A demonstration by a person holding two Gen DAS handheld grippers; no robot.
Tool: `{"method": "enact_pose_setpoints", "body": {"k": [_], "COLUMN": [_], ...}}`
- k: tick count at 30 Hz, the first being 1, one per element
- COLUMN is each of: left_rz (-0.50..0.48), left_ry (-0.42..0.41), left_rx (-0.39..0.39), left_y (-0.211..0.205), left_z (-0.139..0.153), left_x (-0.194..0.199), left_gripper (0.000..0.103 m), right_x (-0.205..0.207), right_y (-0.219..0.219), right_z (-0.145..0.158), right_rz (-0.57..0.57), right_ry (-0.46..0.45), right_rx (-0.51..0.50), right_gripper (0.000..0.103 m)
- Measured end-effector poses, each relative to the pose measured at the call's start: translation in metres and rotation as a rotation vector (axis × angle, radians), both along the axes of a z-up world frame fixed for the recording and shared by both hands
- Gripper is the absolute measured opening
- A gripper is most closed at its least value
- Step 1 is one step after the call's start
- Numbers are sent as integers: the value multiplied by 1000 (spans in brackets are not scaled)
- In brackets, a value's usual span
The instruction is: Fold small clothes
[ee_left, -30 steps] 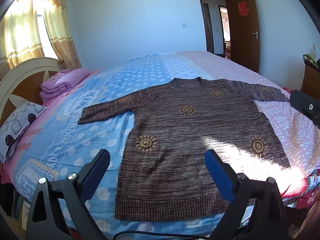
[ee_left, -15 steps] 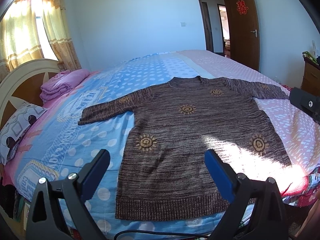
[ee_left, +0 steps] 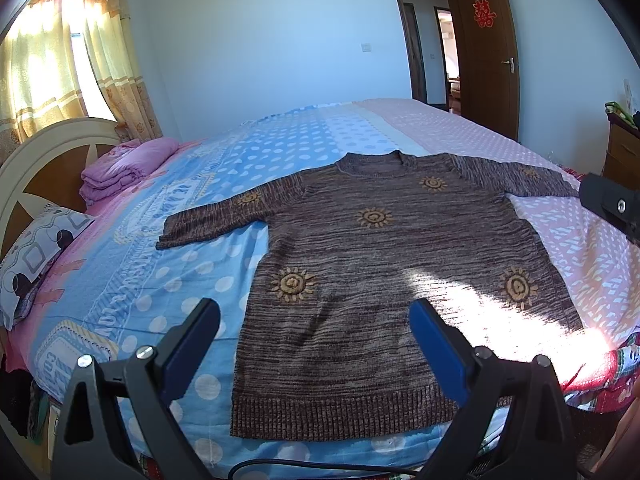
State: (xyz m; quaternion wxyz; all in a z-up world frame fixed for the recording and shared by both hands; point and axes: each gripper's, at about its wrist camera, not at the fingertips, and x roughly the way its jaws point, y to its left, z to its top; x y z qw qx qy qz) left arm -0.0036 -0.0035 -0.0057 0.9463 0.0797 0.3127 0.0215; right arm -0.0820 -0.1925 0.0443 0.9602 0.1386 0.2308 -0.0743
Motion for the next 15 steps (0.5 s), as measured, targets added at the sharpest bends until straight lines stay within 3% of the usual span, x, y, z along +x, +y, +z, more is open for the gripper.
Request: {"method": "enact_pose_setpoints", "body": {"k": [15], "left_rz": [5], "left_ry": [-6], "left_rx": [-39], "left_y": [5], "left_z": [3], "left_x": [-1], "left_gripper": [98], "right_x": [0], "right_y": [0], "right_z": [0], "right_rz": [-2], "right_ry": [1], "right_rx": [-2], "right_gripper": [102]}}
